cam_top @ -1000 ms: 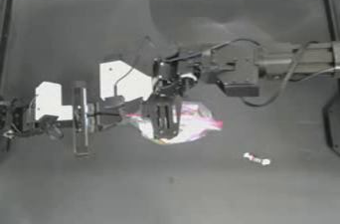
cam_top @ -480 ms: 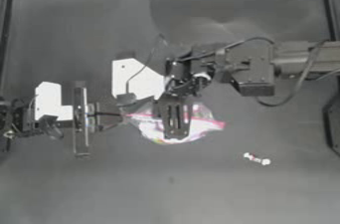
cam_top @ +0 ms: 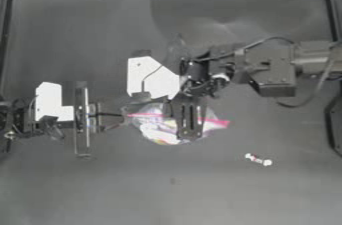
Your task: Put candy in bag
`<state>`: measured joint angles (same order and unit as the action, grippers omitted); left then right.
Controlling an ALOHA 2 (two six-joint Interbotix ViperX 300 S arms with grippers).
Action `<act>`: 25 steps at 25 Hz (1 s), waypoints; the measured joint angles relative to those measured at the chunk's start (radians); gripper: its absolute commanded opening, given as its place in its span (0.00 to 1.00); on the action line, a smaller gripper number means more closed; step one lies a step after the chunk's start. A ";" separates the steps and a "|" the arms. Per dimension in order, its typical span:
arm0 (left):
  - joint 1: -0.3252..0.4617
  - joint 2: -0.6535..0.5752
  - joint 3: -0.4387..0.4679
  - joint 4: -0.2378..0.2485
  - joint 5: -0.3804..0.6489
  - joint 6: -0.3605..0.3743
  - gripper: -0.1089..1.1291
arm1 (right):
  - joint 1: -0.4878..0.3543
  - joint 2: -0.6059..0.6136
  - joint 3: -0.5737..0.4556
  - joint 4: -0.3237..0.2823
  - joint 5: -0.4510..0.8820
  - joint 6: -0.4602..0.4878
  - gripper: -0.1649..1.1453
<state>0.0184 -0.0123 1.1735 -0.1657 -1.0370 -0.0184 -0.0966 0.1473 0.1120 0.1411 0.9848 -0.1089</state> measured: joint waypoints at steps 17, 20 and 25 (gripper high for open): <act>0.002 0.000 -0.002 0.000 0.000 -0.002 0.36 | 0.000 -0.100 0.132 -0.003 -0.051 0.044 0.33; 0.002 0.000 -0.002 0.000 0.002 0.000 0.36 | 0.000 -0.115 0.152 -0.005 -0.057 0.057 0.33; 0.002 0.000 -0.002 0.000 0.002 -0.002 0.36 | 0.000 -0.146 0.192 -0.015 -0.064 0.080 0.33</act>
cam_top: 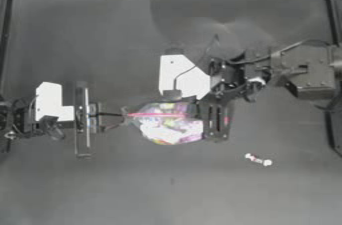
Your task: Put candy in bag
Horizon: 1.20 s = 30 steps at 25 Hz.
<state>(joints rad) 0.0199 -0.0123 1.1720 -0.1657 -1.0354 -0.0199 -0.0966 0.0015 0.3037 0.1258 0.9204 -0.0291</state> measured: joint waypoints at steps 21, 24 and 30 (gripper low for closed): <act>0.000 0.000 -0.008 0.000 0.000 0.002 0.36 | 0.002 -0.140 0.153 -0.034 -0.034 0.083 0.32; 0.000 0.000 -0.008 0.000 0.000 0.000 0.36 | 0.002 -0.153 0.170 -0.037 -0.034 0.092 0.32; 0.000 0.000 -0.008 0.000 0.002 0.000 0.36 | 0.002 -0.173 0.192 -0.038 -0.034 0.098 0.32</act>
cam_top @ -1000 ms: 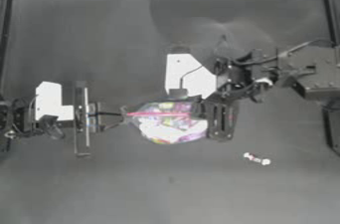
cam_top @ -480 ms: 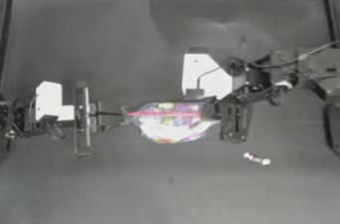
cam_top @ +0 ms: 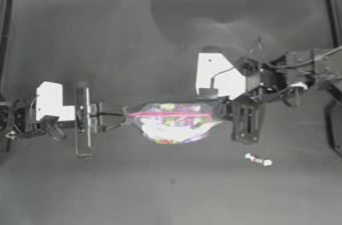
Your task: Put candy in bag
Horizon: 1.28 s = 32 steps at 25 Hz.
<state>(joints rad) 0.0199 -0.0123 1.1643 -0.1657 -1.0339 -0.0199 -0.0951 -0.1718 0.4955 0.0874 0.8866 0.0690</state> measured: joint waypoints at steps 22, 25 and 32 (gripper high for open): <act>0.000 0.000 -0.006 0.000 0.005 -0.002 0.36 | 0.011 -0.080 0.092 -0.002 -0.026 0.044 0.32; 0.002 0.000 -0.009 -0.002 0.008 -0.002 0.36 | 0.011 -0.094 0.104 -0.002 -0.035 0.046 0.32; 0.000 0.000 -0.014 0.000 0.011 0.000 0.36 | 0.018 -0.100 0.112 -0.002 -0.049 0.051 0.32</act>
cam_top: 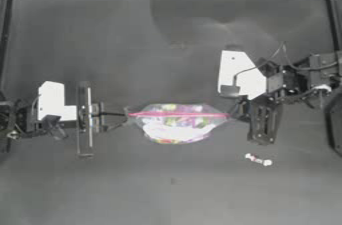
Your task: Put candy in bag
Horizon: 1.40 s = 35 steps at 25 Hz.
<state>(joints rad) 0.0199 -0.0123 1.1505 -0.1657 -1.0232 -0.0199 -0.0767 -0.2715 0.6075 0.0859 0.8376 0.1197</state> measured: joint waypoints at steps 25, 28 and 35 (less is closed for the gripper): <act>0.000 0.017 -0.014 0.000 0.025 -0.008 0.36 | 0.020 0.000 0.026 0.008 -0.129 0.005 0.32; 0.000 0.018 -0.020 -0.002 0.025 -0.008 0.36 | 0.020 0.000 0.026 0.008 -0.137 0.006 0.32; -0.002 0.048 -0.054 0.003 0.044 -0.008 0.36 | 0.025 0.000 0.026 0.009 -0.161 0.005 0.32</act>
<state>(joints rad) 0.0184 0.0353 1.0968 -0.1626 -0.9787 -0.0276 -0.0522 -0.2715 0.6335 0.0951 0.6765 0.1243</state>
